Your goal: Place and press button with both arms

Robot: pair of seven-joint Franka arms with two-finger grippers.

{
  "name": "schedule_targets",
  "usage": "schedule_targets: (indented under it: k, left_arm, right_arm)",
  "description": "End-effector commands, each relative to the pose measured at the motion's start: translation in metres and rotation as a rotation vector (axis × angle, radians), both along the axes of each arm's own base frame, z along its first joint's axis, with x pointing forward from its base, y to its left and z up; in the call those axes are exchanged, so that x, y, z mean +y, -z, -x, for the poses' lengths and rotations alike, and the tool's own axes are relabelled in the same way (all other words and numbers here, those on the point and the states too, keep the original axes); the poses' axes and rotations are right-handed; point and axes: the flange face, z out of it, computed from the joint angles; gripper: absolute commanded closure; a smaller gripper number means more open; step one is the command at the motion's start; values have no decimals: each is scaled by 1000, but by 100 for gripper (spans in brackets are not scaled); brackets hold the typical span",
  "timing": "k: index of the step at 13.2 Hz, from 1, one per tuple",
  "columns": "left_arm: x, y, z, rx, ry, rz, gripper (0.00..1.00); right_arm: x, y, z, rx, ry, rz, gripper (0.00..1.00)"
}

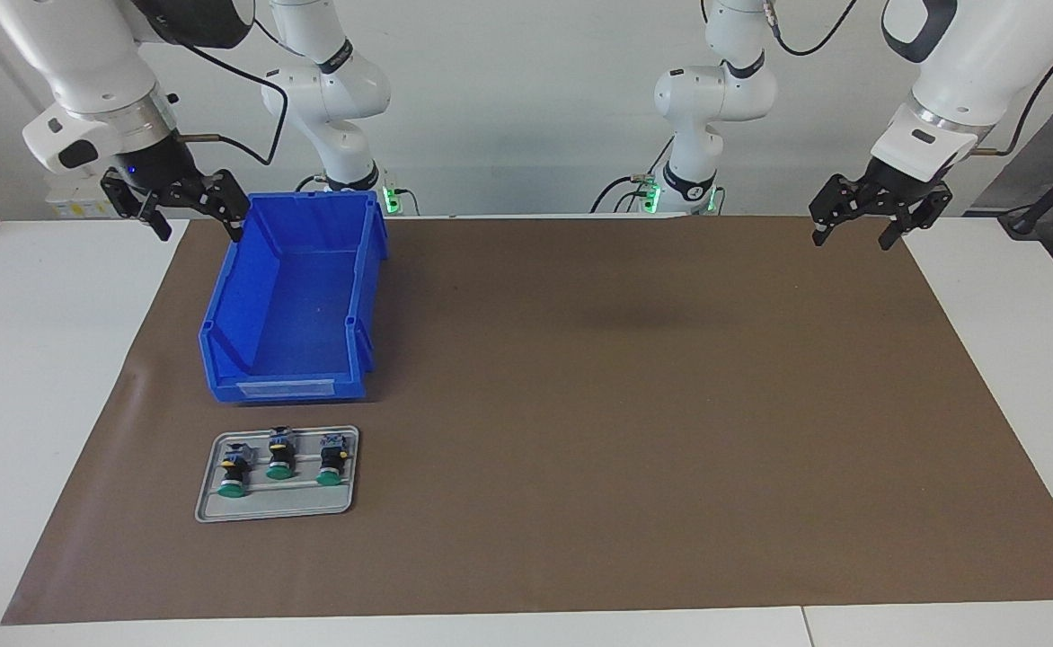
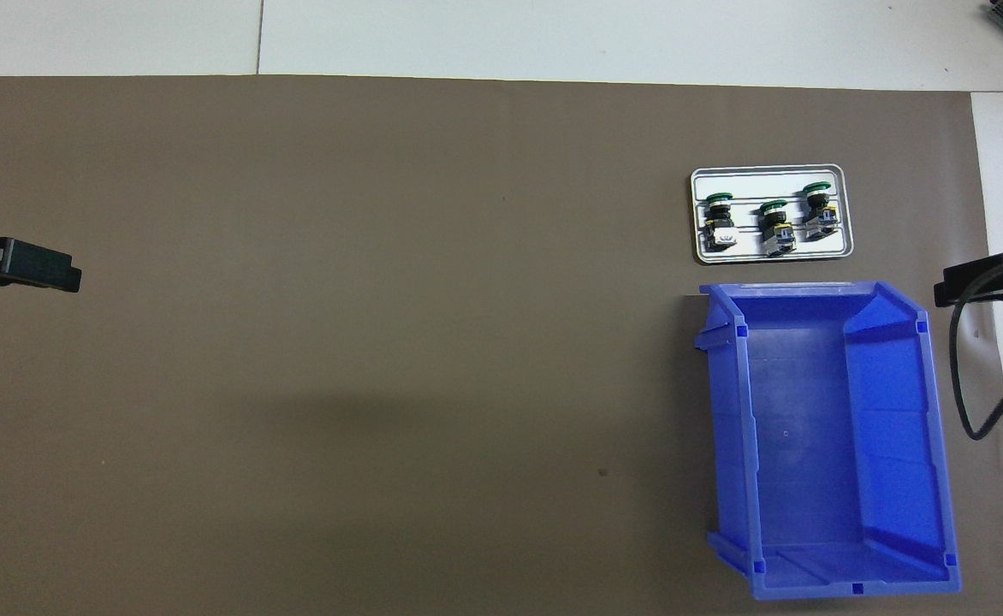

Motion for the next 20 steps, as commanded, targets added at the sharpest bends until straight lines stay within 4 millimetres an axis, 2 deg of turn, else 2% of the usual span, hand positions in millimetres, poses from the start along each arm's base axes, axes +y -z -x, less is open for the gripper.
schedule_targets:
  k: [1, 15, 18, 20]
  left_arm:
    - [3, -2, 8, -7, -12, -14, 0]
    - [3, -2, 8, -7, -12, -14, 0]
    - [3, -2, 8, -7, -12, -14, 0]
    - [3, -2, 8, -7, -12, -14, 0]
  right_arm:
    - [-2, -3, 3, 9, 11, 3, 0]
    - [-6, -8, 4, -11, 5, 3, 0]
    - [-4, -4, 6, -1, -7, 1, 0]
    - [0, 2, -5, -65, -17, 5, 0]
